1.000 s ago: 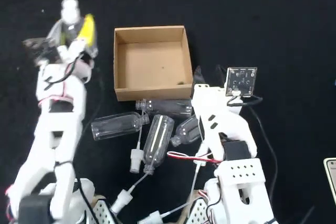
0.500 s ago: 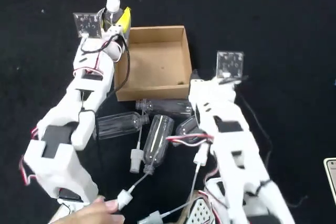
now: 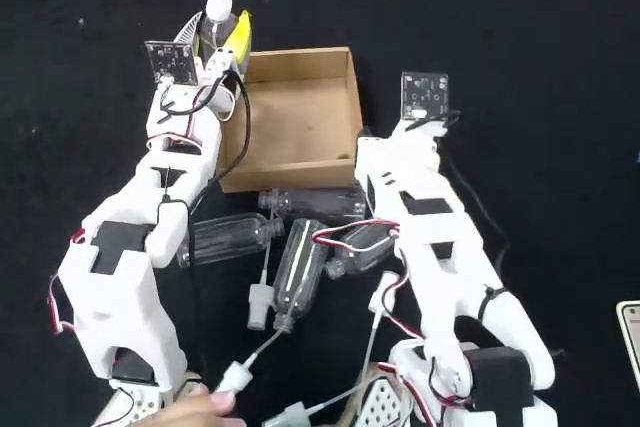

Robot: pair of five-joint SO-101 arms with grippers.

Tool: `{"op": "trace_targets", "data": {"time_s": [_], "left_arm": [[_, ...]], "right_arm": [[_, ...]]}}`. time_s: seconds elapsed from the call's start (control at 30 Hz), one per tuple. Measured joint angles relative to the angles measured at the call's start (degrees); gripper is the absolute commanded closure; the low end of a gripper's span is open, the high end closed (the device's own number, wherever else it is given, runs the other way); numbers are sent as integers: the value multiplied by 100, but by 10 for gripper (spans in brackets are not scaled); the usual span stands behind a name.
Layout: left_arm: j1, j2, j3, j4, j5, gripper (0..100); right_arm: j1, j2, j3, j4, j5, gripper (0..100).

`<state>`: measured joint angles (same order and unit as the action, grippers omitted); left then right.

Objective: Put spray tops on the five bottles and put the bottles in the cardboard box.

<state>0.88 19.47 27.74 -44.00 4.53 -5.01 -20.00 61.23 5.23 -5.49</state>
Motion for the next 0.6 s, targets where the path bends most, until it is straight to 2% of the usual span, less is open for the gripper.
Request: {"op": "trace_targets", "data": {"time_s": [0.2, 0.37, 0.6], "left_arm": [[26, -70, 18, 9, -9, 964], [26, -501, 360, 167, 510, 964], [62, -440, 440, 501, 633, 964]], "right_arm": [[0, 0, 0, 0, 0, 832], [0, 0, 0, 0, 0, 832], [0, 0, 0, 0, 0, 832]]}}
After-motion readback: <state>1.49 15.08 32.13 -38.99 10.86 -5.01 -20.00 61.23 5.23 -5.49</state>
